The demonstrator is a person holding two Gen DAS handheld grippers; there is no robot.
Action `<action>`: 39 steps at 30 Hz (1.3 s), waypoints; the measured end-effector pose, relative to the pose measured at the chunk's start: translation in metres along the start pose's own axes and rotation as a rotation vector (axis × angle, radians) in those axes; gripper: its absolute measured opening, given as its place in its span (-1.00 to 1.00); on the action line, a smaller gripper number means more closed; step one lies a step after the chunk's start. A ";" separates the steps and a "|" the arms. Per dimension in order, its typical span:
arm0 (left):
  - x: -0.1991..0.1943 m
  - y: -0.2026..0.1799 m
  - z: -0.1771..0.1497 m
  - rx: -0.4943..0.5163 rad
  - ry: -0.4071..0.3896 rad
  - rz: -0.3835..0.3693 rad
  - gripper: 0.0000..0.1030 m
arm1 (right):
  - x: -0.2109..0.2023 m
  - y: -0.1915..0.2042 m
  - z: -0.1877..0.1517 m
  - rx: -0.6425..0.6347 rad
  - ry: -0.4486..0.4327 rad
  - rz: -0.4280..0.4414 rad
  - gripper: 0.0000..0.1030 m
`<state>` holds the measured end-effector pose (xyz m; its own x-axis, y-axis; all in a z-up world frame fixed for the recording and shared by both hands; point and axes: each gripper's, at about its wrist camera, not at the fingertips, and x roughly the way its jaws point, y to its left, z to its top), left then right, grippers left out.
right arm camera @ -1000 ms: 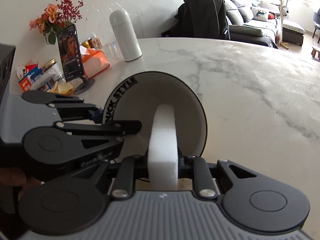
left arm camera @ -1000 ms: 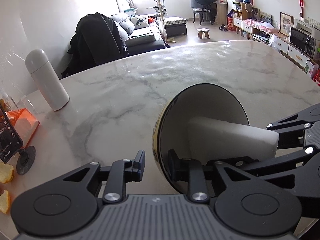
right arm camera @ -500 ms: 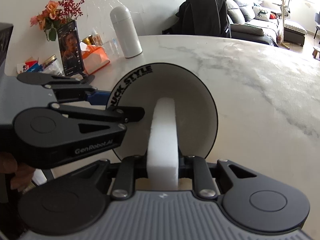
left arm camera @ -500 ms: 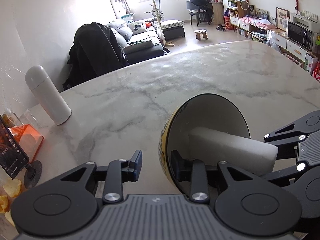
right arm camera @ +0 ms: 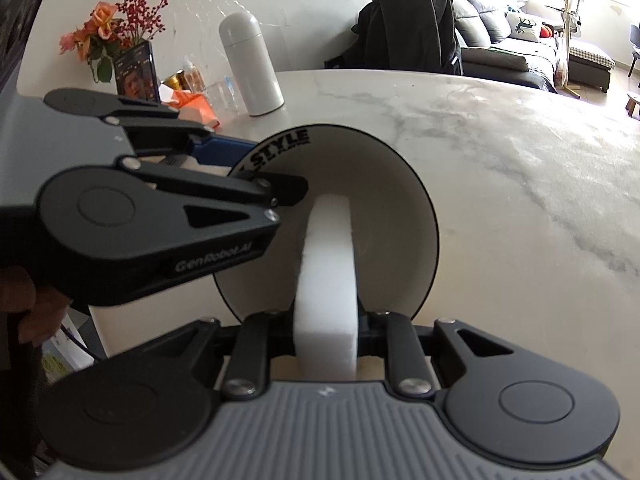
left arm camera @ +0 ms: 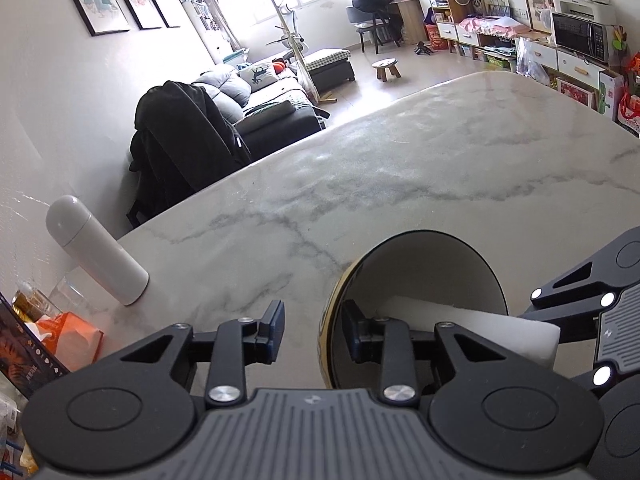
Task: Clean bowl
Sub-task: 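Rotate the bowl with the left gripper while the right gripper scrubs inside, then scrub the bowl bottom with the sponge in the right gripper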
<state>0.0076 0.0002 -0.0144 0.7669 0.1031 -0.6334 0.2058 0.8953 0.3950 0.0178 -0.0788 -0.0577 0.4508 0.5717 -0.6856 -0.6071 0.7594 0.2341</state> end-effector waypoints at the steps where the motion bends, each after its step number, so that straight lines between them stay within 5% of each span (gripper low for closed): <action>1: 0.000 -0.001 0.001 0.003 -0.005 -0.003 -0.38 | 0.000 0.000 0.000 -0.001 0.001 0.000 -0.59; 5: 0.003 -0.001 0.004 -0.017 -0.001 -0.049 -0.71 | 0.001 0.000 0.001 -0.003 0.004 -0.001 -0.59; 9: 0.003 0.003 0.002 -0.051 -0.001 -0.066 -0.76 | 0.001 0.000 0.002 0.000 0.006 -0.007 -0.59; 39: -0.011 0.023 -0.040 -0.189 0.065 -0.041 -0.81 | -0.026 0.009 0.010 -0.039 -0.082 -0.064 -0.48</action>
<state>-0.0207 0.0368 -0.0248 0.7184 0.0866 -0.6902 0.1137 0.9643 0.2393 0.0072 -0.0842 -0.0305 0.5404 0.5474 -0.6390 -0.6000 0.7831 0.1635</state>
